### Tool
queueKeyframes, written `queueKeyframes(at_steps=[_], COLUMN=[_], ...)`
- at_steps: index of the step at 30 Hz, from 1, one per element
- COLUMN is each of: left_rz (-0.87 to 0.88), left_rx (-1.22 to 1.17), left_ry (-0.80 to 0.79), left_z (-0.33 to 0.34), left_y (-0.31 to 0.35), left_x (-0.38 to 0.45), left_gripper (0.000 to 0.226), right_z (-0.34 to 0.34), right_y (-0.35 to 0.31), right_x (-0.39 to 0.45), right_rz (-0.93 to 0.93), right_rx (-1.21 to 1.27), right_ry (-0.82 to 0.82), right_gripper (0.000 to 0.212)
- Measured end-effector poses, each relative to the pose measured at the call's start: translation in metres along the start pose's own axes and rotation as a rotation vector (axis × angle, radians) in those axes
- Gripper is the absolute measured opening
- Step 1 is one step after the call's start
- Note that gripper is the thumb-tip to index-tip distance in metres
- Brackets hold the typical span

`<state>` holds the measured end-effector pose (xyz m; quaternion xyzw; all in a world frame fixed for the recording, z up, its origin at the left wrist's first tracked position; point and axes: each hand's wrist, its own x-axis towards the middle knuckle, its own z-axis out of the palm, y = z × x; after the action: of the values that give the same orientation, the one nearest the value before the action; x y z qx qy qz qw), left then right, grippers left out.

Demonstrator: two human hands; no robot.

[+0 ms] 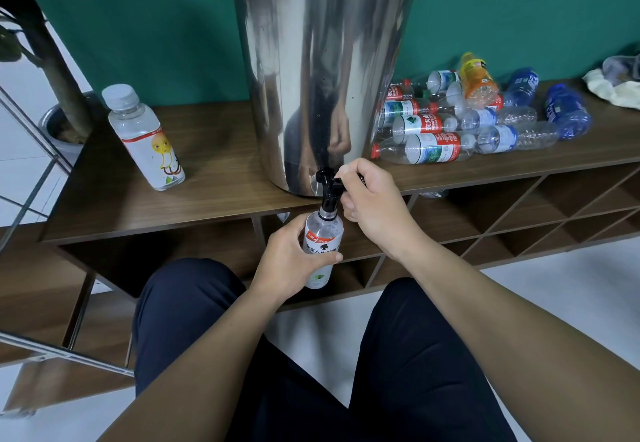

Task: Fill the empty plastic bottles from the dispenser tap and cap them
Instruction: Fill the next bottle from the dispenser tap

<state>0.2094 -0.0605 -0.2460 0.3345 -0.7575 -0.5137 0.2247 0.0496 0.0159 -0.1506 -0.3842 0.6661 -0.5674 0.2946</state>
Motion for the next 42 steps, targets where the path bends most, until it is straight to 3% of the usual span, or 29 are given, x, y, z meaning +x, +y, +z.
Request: queueKeyframes(at_steps=[42], left_rz=[0.007], left_rx=[-0.035], left_ry=[-0.002], left_z=[0.0007], left_y=[-0.0006], left_x=[0.0006], left_gripper=[0.069], right_z=[-0.0005], right_y=[-0.0032], right_x=[-0.0021], right_rz=[0.009], right_rx=[-0.004], right_ry=[-0.006], right_gripper=[0.027])
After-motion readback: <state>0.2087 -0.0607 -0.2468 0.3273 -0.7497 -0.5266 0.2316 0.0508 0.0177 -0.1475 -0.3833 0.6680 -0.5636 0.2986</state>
